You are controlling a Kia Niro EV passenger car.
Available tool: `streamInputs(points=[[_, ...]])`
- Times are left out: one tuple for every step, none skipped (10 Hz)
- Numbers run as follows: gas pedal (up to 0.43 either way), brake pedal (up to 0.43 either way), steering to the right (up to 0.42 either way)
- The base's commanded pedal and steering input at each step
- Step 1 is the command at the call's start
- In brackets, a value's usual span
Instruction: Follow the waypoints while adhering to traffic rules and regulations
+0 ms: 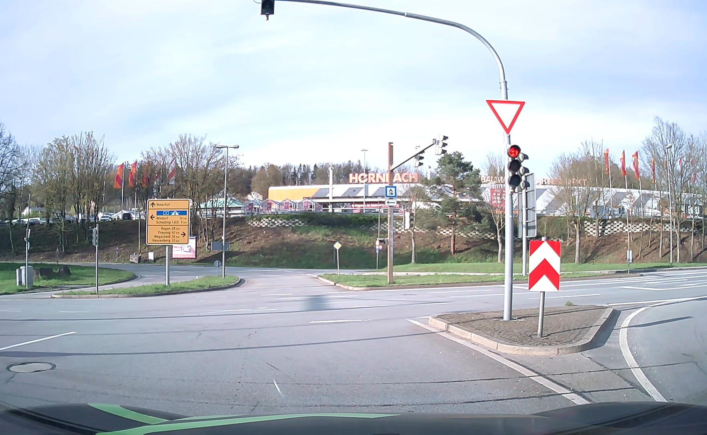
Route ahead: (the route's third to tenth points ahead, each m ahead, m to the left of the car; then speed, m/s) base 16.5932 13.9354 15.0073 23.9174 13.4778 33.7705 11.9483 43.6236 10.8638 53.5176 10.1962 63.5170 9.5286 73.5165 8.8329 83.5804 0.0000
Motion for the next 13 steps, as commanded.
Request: streamInputs(points=[[0.000, 0.402, -0.002], [0.000, 0.409, -0.002], [0.000, 0.402, -0.002], [0.000, 0.402, -0.002], [0.000, 0.409, -0.002], [0.000, 0.409, -0.002], [0.000, 0.402, -0.002], [0.000, 0.402, -0.002], [0.000, 0.402, -0.002], [0.000, 0.409, -0.002], [0.000, 0.409, -0.002], [0.000, 0.402, -0.002], [0.000, 0.402, -0.002]])
